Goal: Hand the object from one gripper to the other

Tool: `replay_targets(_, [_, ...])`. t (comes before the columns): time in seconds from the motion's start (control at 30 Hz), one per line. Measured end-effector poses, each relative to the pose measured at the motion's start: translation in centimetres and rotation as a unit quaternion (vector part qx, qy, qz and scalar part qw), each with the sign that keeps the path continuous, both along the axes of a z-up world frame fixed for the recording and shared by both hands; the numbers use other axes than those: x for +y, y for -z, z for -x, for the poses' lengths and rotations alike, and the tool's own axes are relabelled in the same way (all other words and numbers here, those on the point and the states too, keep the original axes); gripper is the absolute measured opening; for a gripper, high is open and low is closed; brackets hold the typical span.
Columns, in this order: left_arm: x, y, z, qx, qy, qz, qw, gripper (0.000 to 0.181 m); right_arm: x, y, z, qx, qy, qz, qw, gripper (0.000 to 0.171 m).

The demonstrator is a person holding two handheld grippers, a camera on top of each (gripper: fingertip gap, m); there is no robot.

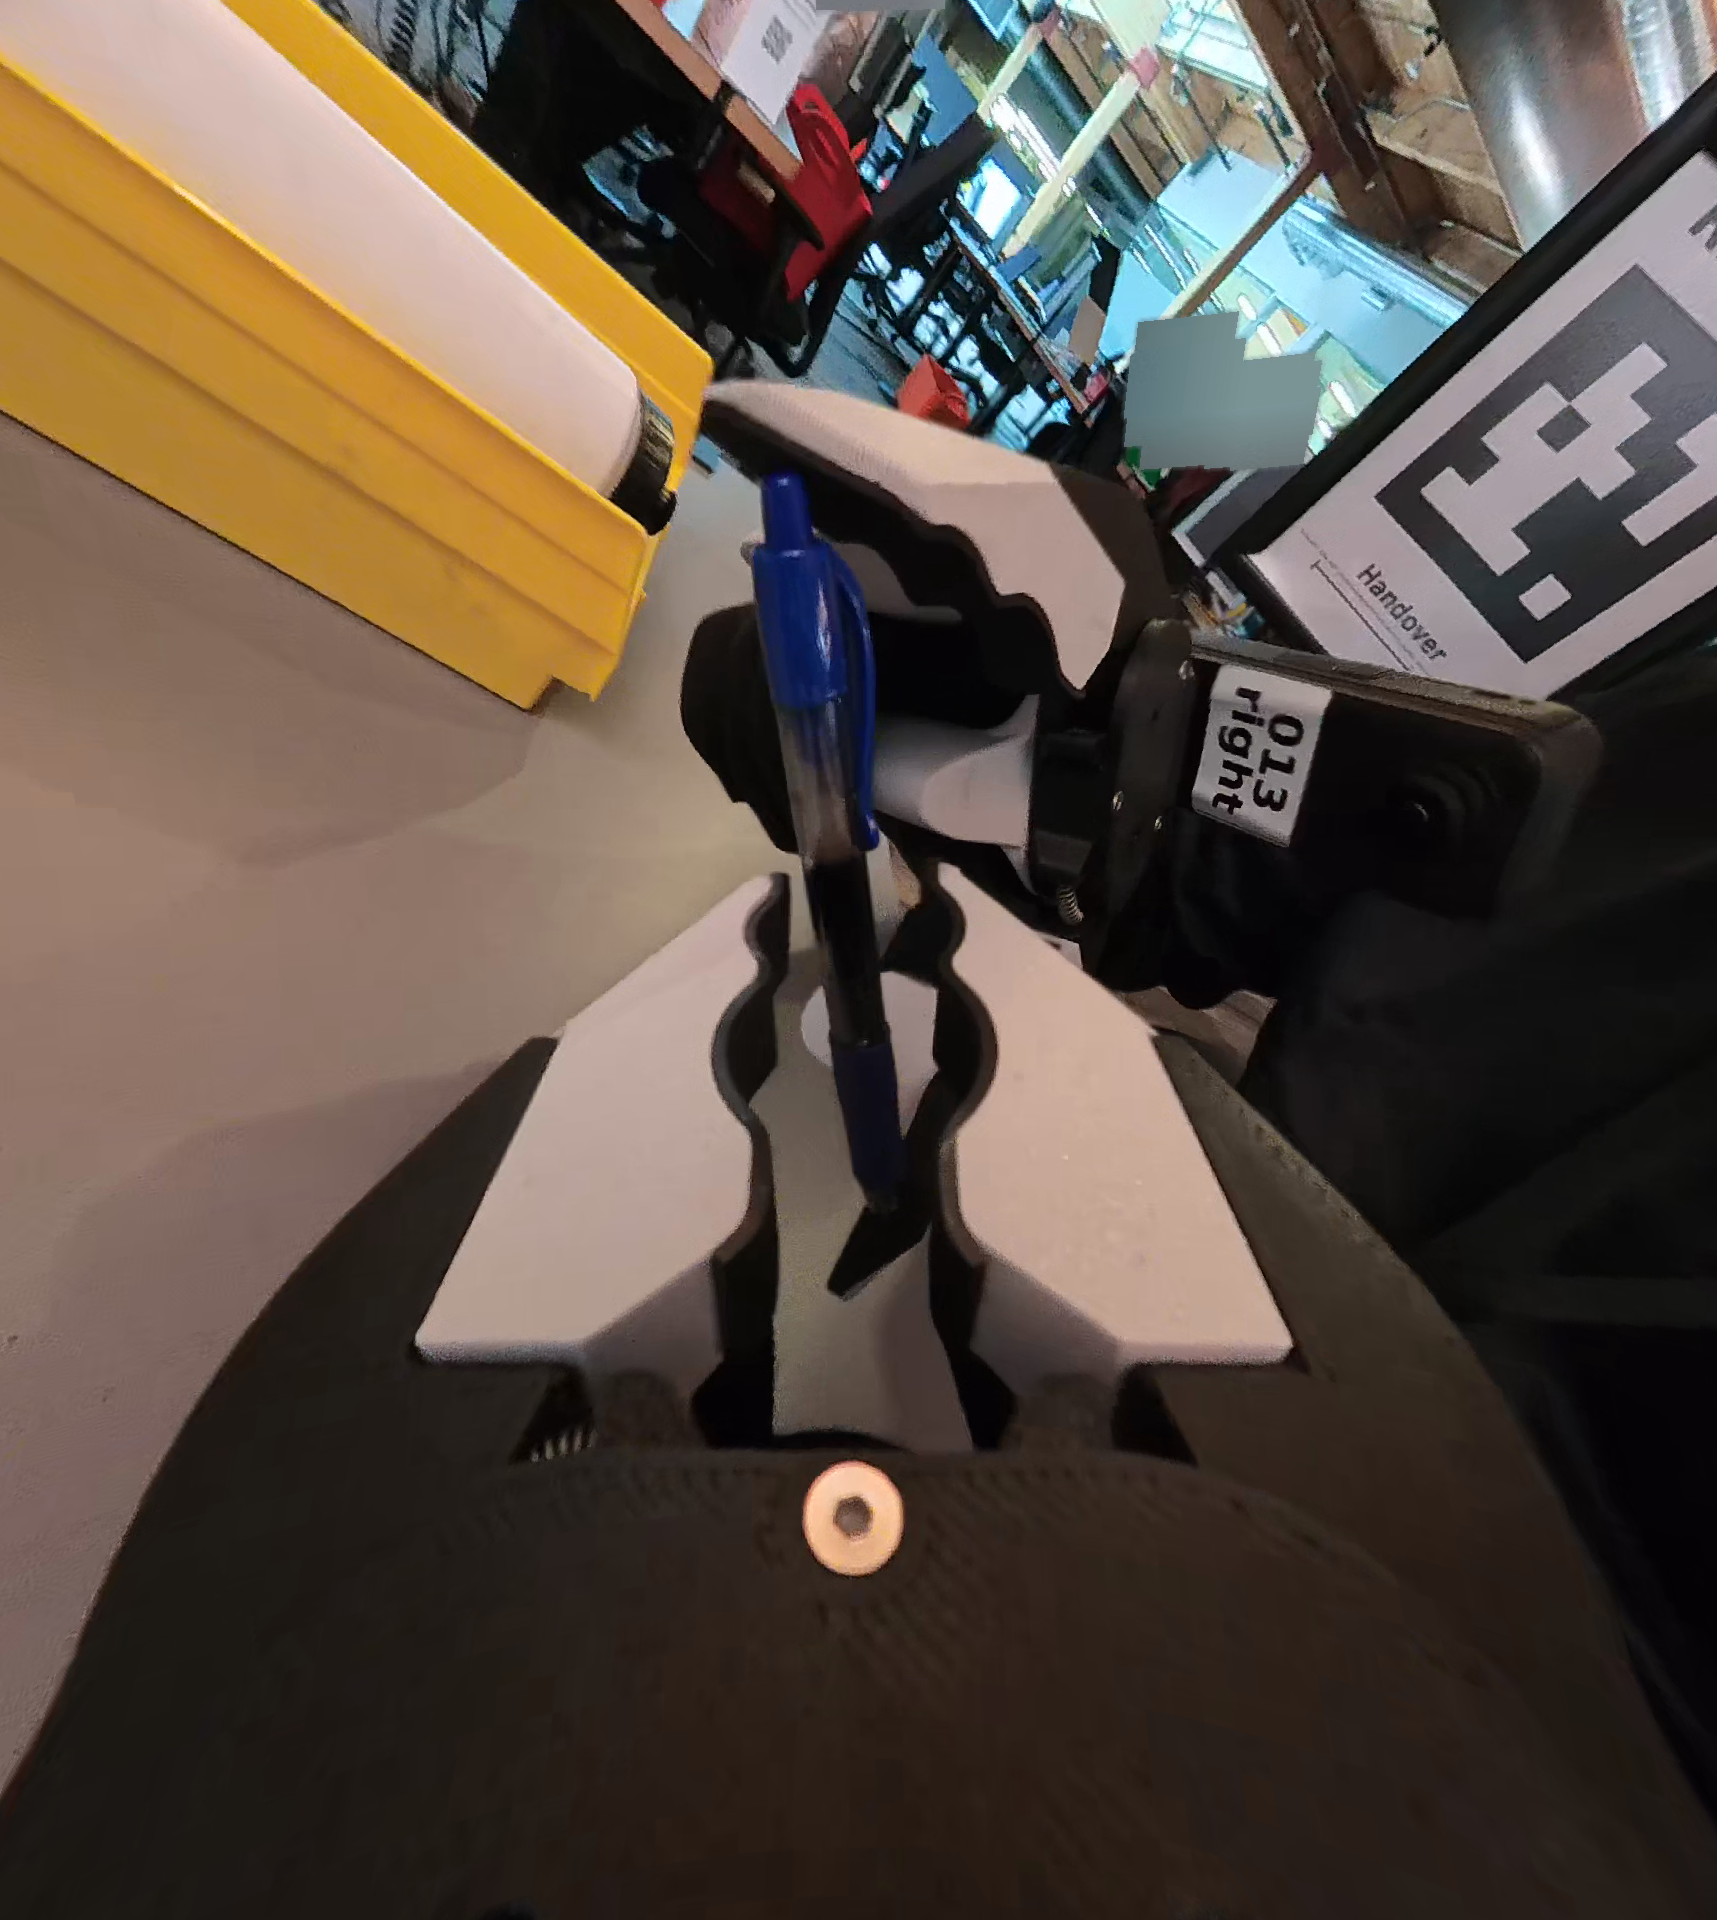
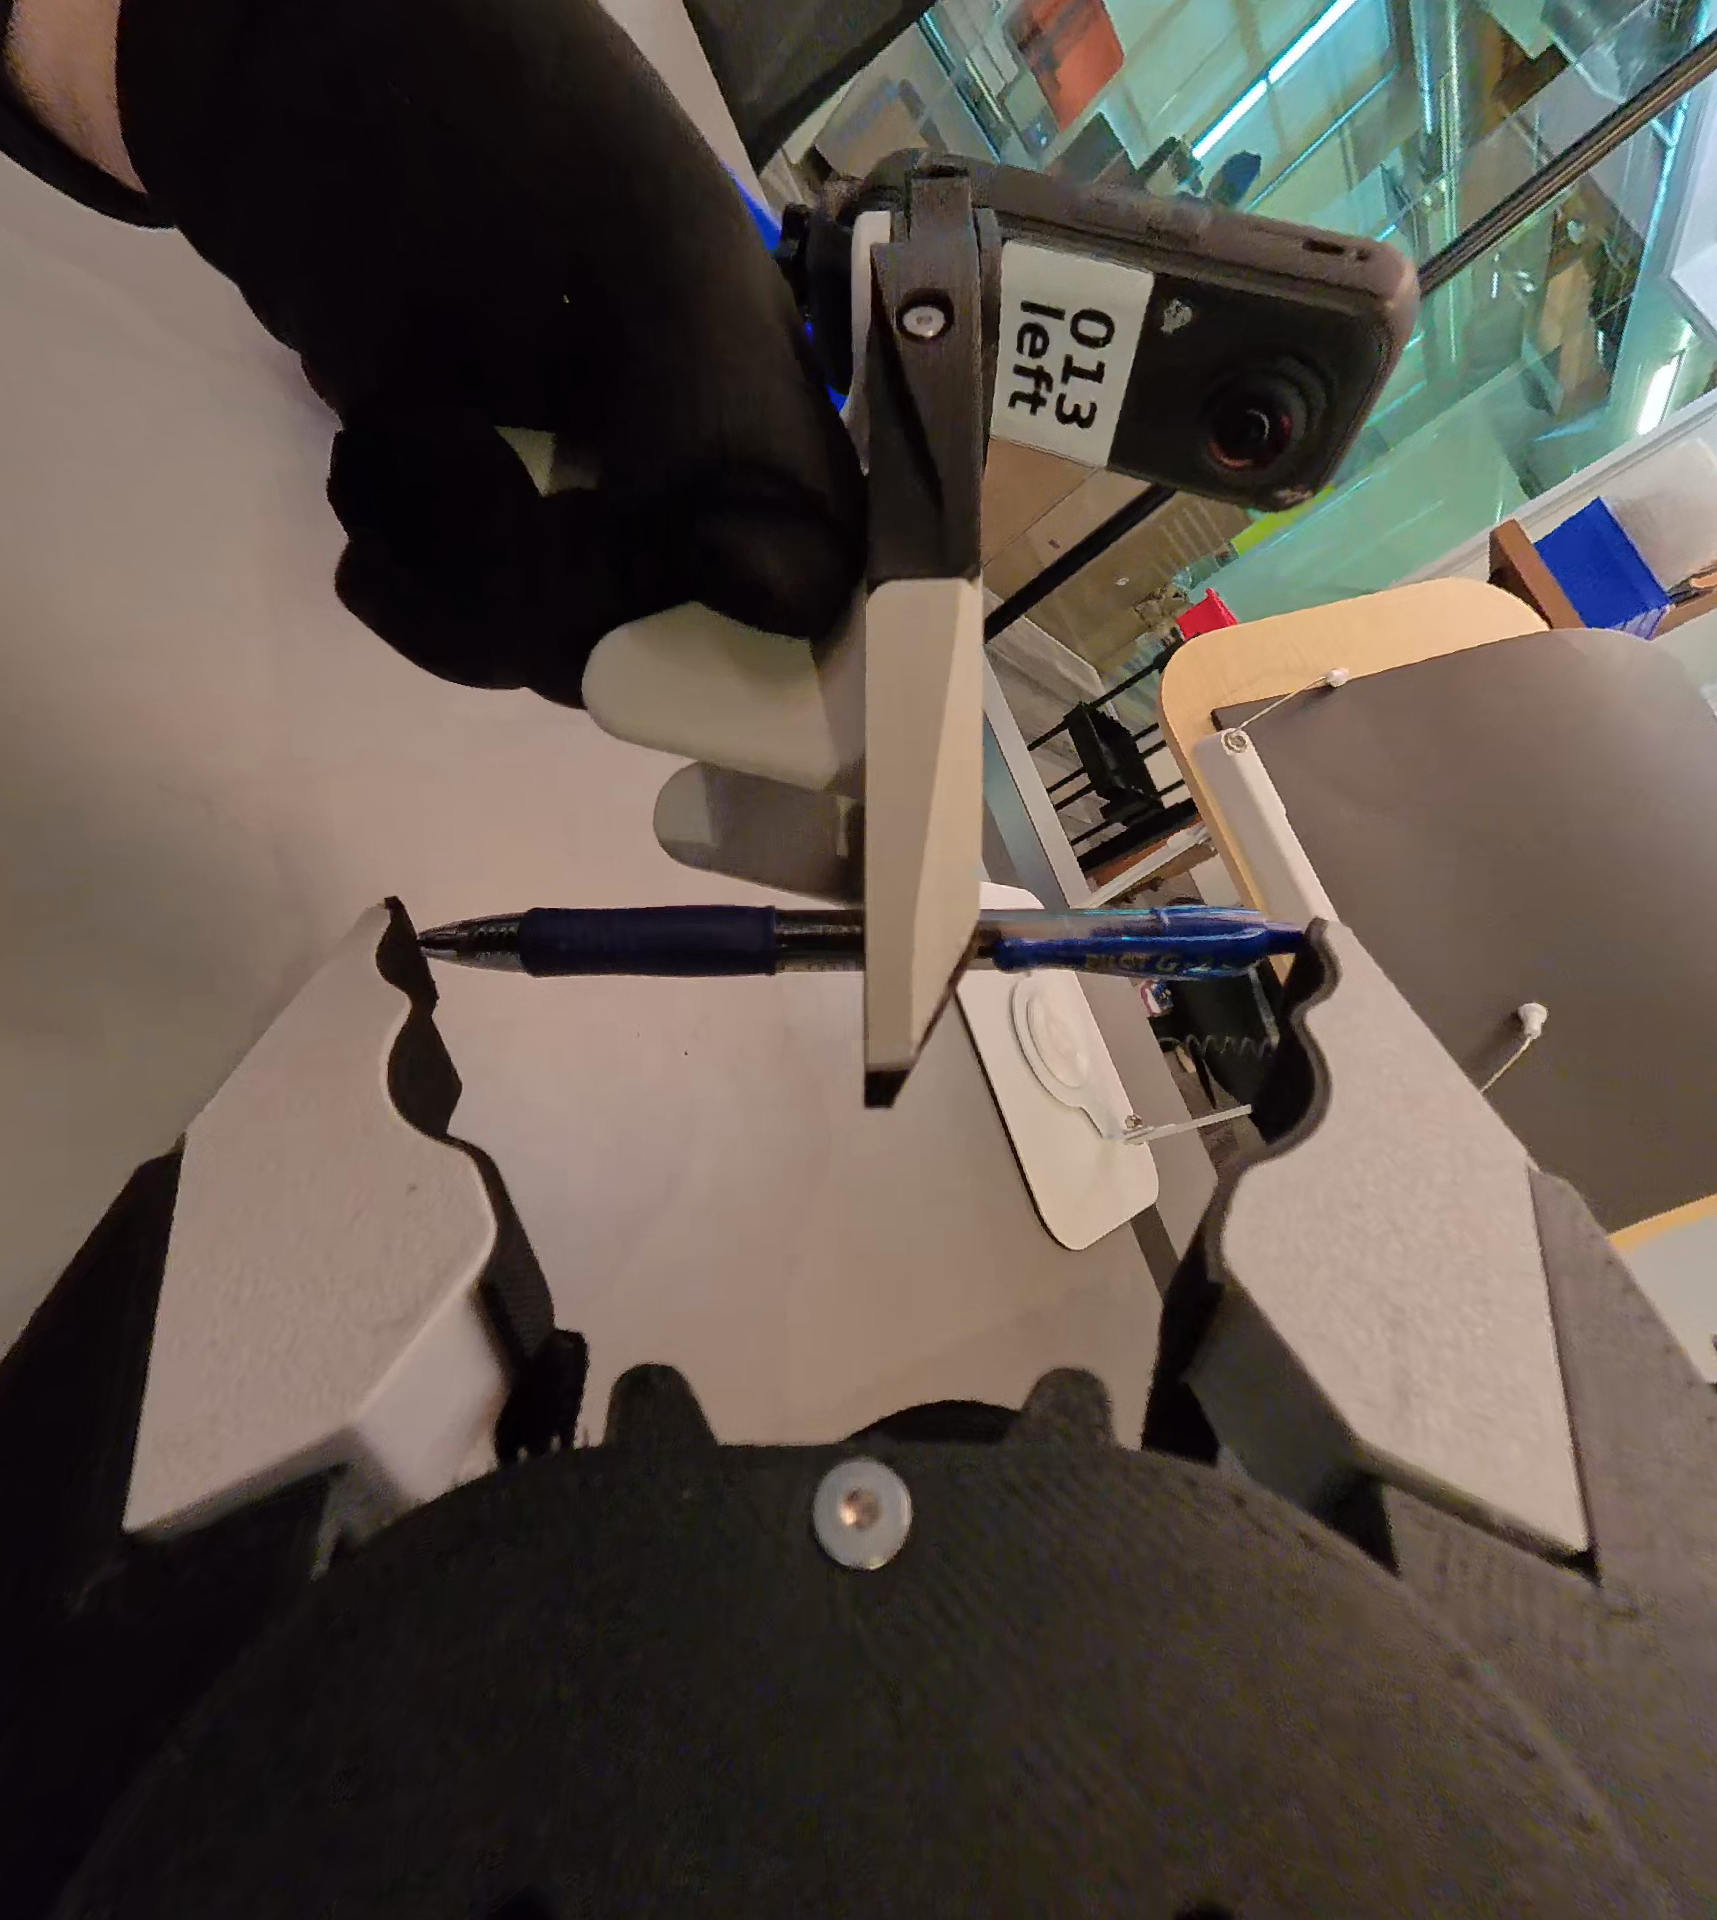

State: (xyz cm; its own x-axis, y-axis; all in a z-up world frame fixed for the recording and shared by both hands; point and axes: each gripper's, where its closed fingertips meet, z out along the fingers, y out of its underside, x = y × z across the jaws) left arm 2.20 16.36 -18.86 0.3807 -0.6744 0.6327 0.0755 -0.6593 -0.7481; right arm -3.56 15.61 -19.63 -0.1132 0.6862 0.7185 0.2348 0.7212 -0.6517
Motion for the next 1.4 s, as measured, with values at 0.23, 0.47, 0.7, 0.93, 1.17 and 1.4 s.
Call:
replay_targets(0.23, [0.8,-2.3,2.5,0.047,-0.075,-0.123,0.988,0.039,0.1,-1.8,-0.7,0.044,-0.02,0.12,0.992,0.154])
replay_targets(0.47, [0.8,-4.5,4.3,0.253,-0.143,-0.34,0.895,0.036,0.6,-3.0,-1.3,0.068,-0.044,0.223,0.971,0.154])
replay_targets(0.7, [0.2,-4.1,3.6,0.508,-0.114,-0.523,0.675,0.044,0.3,-4.2,-1.5,0.077,-0.087,0.326,0.938,0.154])
replay_targets(0.93, [-1.4,-3.3,0.3,0.562,-0.064,-0.616,0.549,0.037,-1.2,-4.4,-1.4,0.063,-0.146,0.433,0.887,0.154])
replay_targets(1.17, [-1.5,-3.2,-0.2,0.572,-0.06,-0.619,0.534,0.009,-2.5,-4.1,-1.3,0.054,-0.18,0.506,0.842,0.158])
replay_targets(1.4, [-1.1,-3.9,1.0,0.514,-0.083,-0.537,0.664,0.009,-0.9,-4.4,-2.1,0.077,-0.157,0.47,0.865,0.153])
